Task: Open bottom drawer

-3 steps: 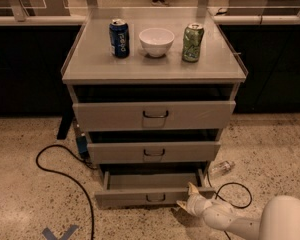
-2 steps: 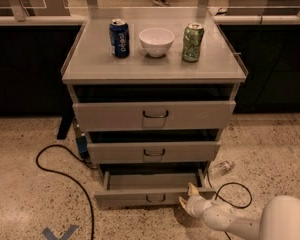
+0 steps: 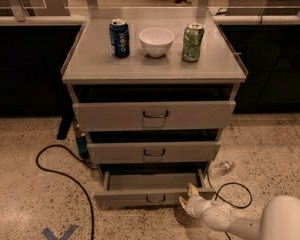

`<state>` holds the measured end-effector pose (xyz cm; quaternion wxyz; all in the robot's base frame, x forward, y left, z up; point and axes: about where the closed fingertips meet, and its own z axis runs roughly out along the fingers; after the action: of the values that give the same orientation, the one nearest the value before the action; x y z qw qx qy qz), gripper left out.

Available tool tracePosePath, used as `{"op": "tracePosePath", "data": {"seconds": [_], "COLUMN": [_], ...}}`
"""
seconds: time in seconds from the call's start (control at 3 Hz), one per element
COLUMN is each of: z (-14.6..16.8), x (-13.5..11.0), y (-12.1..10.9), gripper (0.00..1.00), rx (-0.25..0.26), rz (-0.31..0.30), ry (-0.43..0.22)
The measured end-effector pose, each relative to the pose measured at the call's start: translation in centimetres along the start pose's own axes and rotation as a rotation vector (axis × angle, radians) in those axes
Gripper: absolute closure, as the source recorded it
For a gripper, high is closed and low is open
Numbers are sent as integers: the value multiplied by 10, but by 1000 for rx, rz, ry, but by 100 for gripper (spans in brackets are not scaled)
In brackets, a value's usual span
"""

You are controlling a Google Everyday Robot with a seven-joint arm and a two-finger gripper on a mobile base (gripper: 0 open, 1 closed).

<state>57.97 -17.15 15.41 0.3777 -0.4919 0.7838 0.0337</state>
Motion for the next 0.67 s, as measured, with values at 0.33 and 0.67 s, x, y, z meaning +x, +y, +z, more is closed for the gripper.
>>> {"op": "tracePosePath", "data": {"seconds": [0.33,0.67], "z": [-6,-10], "x": [-4,-7], "y": [-3,-6], "gripper": [100,100], "rx": [0,0], "rz": [0,0], "ry": [0,0]}}
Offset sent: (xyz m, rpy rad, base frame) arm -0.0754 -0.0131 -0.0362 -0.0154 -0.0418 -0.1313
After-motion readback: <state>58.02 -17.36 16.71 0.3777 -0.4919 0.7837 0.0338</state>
